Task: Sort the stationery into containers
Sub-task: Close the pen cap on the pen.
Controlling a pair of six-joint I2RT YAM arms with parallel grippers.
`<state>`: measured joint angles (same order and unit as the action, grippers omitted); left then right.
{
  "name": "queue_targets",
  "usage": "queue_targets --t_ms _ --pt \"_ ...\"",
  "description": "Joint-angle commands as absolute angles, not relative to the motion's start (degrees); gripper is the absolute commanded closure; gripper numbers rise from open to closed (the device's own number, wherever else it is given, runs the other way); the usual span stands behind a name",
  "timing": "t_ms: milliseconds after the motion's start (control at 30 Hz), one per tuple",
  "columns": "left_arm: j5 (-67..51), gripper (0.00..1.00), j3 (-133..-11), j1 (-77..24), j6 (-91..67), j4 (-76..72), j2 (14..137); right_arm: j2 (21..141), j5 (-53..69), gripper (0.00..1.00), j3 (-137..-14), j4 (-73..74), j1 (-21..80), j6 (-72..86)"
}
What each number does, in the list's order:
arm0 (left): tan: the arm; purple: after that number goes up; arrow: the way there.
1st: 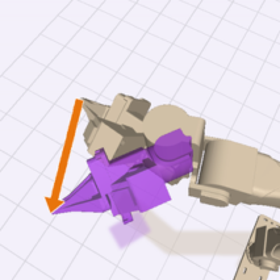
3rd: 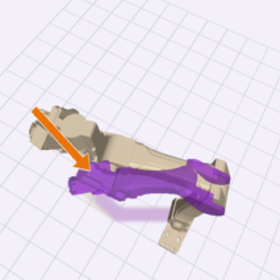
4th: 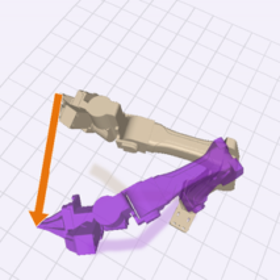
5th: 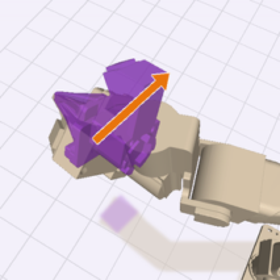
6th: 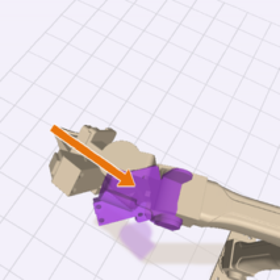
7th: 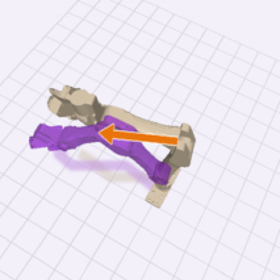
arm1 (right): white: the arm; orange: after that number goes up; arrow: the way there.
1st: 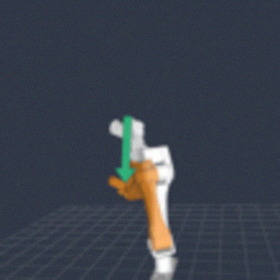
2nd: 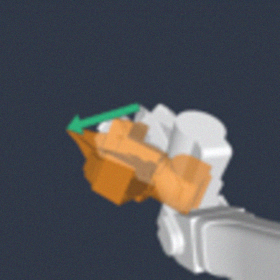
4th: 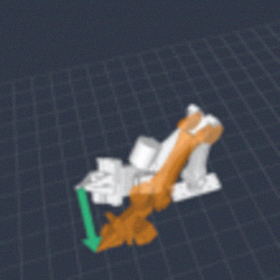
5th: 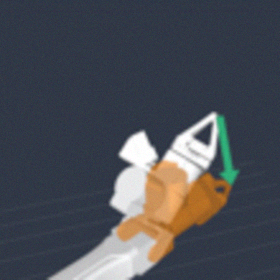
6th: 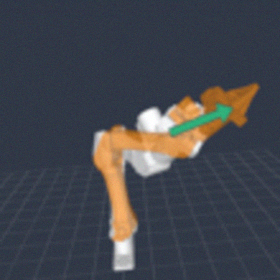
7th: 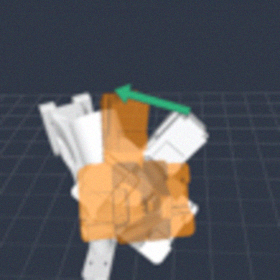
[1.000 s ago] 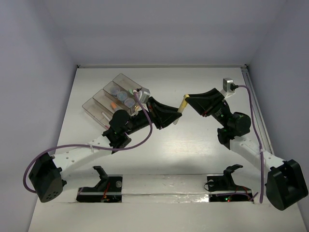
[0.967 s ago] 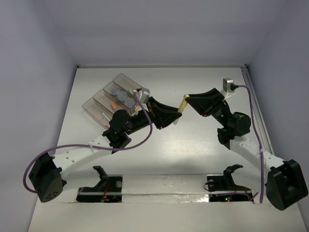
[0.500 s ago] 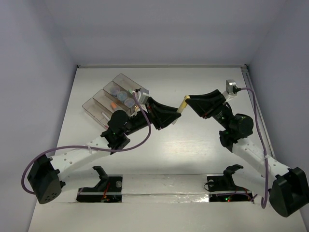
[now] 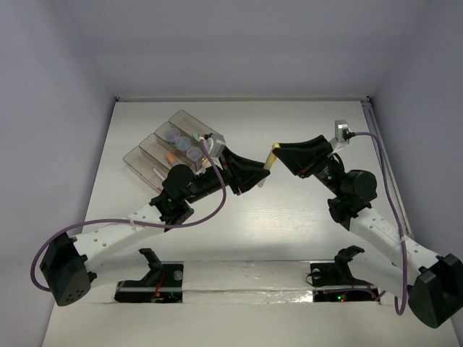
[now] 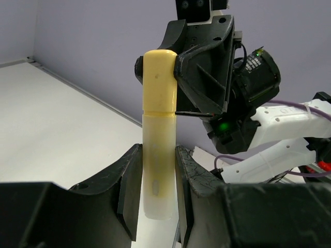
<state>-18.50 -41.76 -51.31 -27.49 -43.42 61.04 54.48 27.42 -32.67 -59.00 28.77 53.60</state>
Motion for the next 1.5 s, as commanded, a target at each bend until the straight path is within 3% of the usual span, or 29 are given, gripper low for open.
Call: queue_targets --t_ms 0,467,633,767,867,1467 --pt "-12.04 1.0 -47.02 -50.36 -25.05 -51.15 59.24 53.88 34.1 1.0 -33.4 -50.89 31.82 49.22" --pt "-12.12 1.0 -50.36 -46.85 -23.72 -48.24 55.2 52.12 37.61 1.0 -29.53 -44.29 33.49 42.98" --pt "-19.59 1.0 -49.31 -45.27 -30.13 -53.51 55.37 55.61 45.67 1.0 -26.37 -59.55 33.49 45.43" --pt "-23.37 1.0 -48.34 -44.74 -34.27 -58.78 55.11 62.55 52.55 1.0 -26.8 -80.79 33.49 56.73" --pt "-24.08 1.0 -48.34 -44.74 -34.28 -59.85 54.41 66.53 53.44 1.0 -28.3 -85.6 33.49 61.17" --pt "-23.99 1.0 -57.03 -42.45 -29.88 -54.15 52.56 63.37 44.56 1.0 -28.66 -54.15 42.28 40.0"
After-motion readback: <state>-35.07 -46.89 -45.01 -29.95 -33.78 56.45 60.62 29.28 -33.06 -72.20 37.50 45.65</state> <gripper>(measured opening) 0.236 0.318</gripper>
